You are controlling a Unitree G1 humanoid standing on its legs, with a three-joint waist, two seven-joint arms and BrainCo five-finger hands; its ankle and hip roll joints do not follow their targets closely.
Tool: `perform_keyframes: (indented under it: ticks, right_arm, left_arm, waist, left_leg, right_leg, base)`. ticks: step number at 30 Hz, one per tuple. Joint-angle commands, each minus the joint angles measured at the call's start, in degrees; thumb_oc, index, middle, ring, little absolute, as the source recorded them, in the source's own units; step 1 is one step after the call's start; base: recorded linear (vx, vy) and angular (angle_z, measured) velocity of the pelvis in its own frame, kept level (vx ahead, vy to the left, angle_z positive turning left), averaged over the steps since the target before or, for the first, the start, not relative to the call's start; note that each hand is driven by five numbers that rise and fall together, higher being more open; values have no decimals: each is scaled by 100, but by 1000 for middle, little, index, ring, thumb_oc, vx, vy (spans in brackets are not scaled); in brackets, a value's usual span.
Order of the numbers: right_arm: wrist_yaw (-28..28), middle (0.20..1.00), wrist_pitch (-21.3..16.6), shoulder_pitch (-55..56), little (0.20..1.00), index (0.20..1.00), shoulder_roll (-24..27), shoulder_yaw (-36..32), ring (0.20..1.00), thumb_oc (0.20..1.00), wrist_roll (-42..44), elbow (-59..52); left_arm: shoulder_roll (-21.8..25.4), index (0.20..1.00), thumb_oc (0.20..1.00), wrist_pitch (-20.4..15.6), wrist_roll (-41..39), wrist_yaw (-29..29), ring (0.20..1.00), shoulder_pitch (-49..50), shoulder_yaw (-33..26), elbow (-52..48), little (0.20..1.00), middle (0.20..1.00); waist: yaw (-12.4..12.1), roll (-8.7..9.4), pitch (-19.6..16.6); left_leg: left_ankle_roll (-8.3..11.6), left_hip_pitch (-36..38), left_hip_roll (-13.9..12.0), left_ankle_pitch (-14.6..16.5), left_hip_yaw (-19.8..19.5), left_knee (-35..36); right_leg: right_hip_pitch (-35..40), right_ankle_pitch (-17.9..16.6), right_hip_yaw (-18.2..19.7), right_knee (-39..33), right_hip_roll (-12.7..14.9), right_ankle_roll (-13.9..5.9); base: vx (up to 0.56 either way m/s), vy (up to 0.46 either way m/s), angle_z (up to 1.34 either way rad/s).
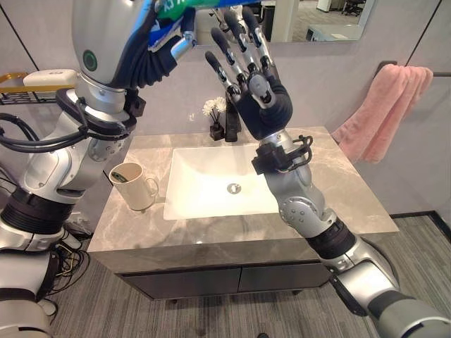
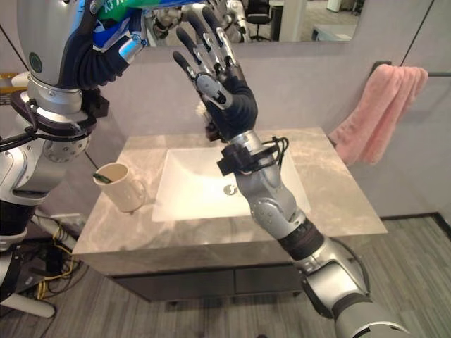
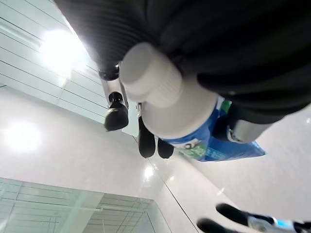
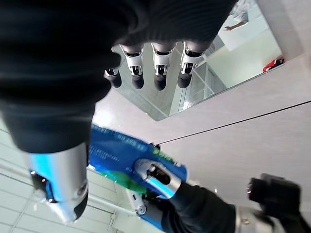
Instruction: Put brush and paste in cup on sink, flatten towel.
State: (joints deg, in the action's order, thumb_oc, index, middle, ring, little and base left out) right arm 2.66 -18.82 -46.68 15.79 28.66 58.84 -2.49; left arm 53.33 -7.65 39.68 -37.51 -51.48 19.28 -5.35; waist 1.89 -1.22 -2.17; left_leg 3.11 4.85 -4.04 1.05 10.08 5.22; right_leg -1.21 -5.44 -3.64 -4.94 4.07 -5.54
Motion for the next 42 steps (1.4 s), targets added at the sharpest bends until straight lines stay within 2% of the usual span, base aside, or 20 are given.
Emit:
perform_keyframes:
  ticks: [1,11,19,28,31,42]
  right_arm:
    - [190,1000,-442,-798,1000,1000,-190,-350,1000,1000,-43,283]
    - [455,1000,-640,-1095,1000,1000,-472,-471,1000,1000,-291,409]
    - [500,1000,-732,-896,1000,1000,-752,-568,1000,1000,-206,453]
    - [550,1000,-786,-706,1000,1000,-909,-587,1000,1000,-148,541]
    - [552,200,-817,-598,200,200,-995,-636,200,200,-115,566]
    - [697,200,-997,-376,200,200,-1161,-760,200,200,-162,529]
  left_arm:
    - [169,200,200,32,-338,-255,200,-507,103,251,200,200]
    - [7,200,200,-167,-375,-168,200,-61,35,42,200,200]
    - [-497,200,200,-376,-645,-29,200,633,-121,-99,200,200]
    - [-689,200,200,-437,-814,-6,200,665,-88,-35,200,200]
    - [-788,200,200,-442,-855,9,200,635,-33,38,200,200]
    - [-1011,200,200,-418,-855,-47,200,506,14,27,200,200]
  waist:
    - [-84,352,-184]
    - [-121,370,-209]
    - [-167,353,-179]
    - [-170,329,-176]
    - [-152,320,-170]
    - [-123,306,-173]
  left_leg:
    - [30,-139,96,-88,2,-22]
    - [11,-140,115,-60,-20,-22]
    - [4,-119,119,-55,-53,-22]
    - [8,-124,107,-69,-74,-22]
    - [5,-106,108,-59,-72,-22]
    - [-2,-70,100,-56,-82,-22]
  right_leg:
    - [448,246,-27,38,574,-395]
    - [438,261,-20,29,579,-382]
    - [455,276,-31,21,571,-350]
    - [461,282,-47,22,560,-332]
    - [493,293,-56,27,553,-325]
    - [519,308,-68,34,541,-311]
  base:
    - [0,0,0]
    - [3,2,0]
    - [0,0,0]
    - [0,0,0]
    - [0,0,0]
    - [0,0,0]
